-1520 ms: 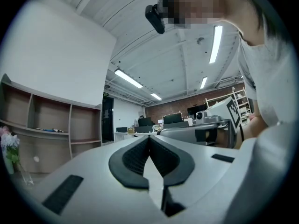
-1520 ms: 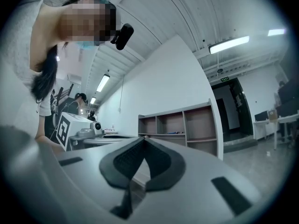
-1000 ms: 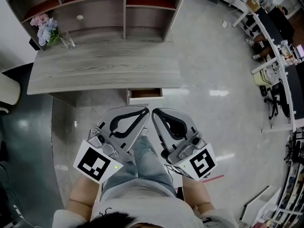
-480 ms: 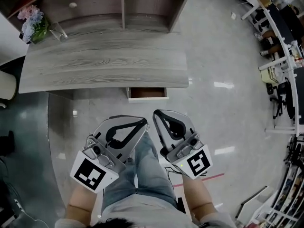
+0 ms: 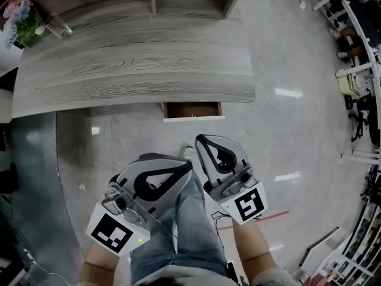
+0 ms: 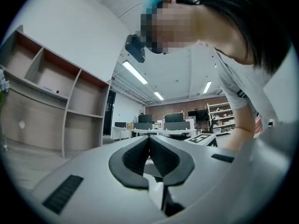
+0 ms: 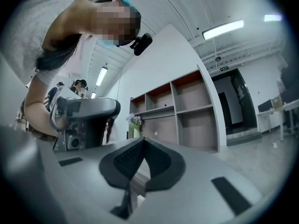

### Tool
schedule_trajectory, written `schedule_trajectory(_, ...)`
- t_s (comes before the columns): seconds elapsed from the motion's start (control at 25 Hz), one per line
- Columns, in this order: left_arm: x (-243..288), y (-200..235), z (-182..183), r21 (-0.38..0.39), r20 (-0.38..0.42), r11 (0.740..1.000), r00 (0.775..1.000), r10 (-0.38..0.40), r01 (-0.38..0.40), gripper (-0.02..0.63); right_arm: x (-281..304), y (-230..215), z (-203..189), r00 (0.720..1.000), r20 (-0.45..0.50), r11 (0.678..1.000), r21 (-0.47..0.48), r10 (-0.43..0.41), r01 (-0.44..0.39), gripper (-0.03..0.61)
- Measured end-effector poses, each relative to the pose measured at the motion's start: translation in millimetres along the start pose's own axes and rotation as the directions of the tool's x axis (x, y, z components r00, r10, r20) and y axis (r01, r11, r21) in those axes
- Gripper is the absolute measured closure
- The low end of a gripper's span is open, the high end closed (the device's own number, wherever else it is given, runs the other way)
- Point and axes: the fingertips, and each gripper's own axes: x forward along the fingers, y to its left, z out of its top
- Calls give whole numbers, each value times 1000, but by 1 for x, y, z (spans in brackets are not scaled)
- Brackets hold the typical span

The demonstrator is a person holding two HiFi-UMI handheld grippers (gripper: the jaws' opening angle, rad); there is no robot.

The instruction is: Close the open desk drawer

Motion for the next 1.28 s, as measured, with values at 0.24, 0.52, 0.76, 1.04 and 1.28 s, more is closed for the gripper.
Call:
schedule_trajectory(0.24,4,8,-42,-16,-1,1000,1000,5,-5,603,-1,-6,-56,1000,-25,1000,12,-13,14,571)
schedule_trajectory(0.52,12,11,-81,6,-21,1000,1000,-13,13,603,0,-9,-110,998,-57,1000,11,4,-4,571)
schedule_trajectory(0.76,17,3,-104,2,-29,1000,999,-25,25,603,-5,-19,-152,995,-96,999,29,-28,31,570)
schedule_trajectory(1.04,18,8,-125,-13,-40,1000,999,-22,21,603,-5,-36,-195,987,-142,996,45,-76,83,571)
schedule_trajectory(1.28,28,22,-135,-14,-47,1000,999,-26,25,603,6,-54,-212,984,-159,994,49,-87,95,571)
